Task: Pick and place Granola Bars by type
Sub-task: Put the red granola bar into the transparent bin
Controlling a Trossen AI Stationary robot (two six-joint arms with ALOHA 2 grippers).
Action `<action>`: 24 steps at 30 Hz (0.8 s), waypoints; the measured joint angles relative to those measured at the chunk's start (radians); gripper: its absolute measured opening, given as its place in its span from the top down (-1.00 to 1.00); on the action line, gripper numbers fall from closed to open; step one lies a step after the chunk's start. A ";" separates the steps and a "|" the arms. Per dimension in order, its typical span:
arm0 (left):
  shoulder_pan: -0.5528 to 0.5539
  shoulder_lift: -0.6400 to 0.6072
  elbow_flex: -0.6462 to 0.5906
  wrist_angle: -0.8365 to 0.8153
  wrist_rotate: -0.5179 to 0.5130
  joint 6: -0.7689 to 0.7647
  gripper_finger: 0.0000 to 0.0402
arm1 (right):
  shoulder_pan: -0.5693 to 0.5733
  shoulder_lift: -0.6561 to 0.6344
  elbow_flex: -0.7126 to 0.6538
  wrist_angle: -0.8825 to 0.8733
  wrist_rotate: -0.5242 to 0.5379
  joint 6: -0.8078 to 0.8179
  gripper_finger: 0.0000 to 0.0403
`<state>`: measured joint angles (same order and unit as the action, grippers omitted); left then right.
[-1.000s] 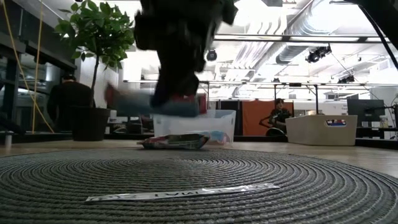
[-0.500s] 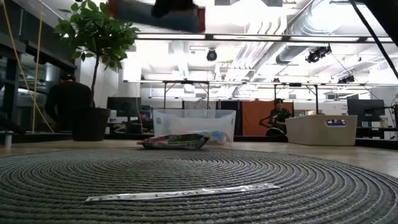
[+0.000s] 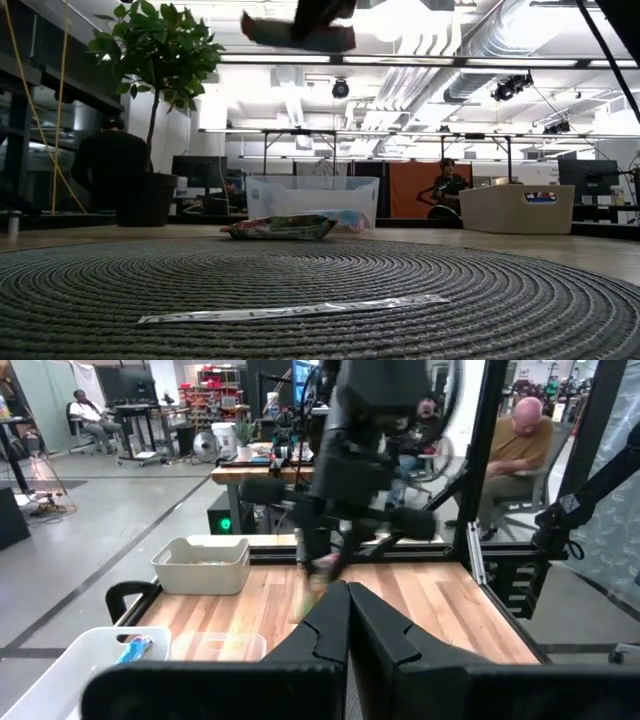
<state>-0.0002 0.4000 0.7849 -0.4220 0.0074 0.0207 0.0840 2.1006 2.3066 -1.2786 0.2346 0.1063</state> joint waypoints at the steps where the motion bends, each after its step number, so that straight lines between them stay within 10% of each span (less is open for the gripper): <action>1: 0.000 0.000 0.000 0.000 0.000 0.000 1.00 | -0.009 0.000 0.000 -0.007 0.025 -0.014 0.67; 15: 0.000 0.000 0.000 0.000 0.000 0.000 1.00 | -0.218 0.004 0.000 0.022 0.175 -0.204 0.67; 24: 0.000 0.000 0.000 0.000 0.000 0.000 1.00 | -0.384 0.005 -0.026 0.062 -0.050 -0.243 0.67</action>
<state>-0.0002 0.3998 0.7849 -0.4217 0.0076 0.0204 -0.3002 2.1056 2.2803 -1.2170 0.1845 -0.1371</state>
